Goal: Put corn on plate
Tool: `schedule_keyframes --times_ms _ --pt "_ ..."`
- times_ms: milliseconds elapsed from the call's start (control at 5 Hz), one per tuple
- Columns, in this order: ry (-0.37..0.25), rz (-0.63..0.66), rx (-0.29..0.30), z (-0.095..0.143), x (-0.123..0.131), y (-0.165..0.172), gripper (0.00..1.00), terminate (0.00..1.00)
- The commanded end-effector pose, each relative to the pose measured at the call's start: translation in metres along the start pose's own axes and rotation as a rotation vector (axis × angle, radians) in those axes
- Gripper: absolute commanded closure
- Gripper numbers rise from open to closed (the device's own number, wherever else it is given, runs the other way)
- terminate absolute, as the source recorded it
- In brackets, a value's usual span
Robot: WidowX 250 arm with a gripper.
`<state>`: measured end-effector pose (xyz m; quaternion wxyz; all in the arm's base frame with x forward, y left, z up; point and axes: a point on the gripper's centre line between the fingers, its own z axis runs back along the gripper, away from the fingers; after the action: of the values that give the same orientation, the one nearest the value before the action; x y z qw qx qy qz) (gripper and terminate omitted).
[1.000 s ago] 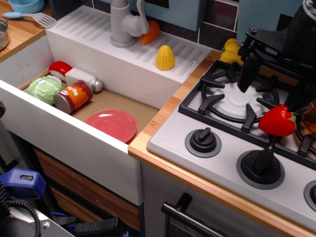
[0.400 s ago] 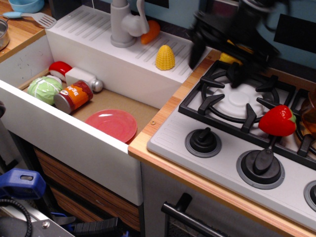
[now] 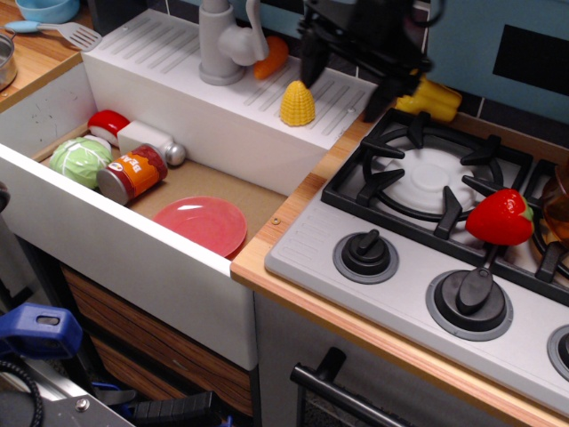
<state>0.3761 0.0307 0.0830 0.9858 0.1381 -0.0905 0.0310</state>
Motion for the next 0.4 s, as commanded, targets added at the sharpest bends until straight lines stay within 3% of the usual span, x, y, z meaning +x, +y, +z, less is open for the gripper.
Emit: schedule_keyframes --times_ms 0,200 --pt "-0.11 -0.018 0.027 -0.011 0.029 0.036 0.0 0.0" --pt "-0.126 -0.041 0.023 -0.024 0.033 0.048 0.0 0.0"
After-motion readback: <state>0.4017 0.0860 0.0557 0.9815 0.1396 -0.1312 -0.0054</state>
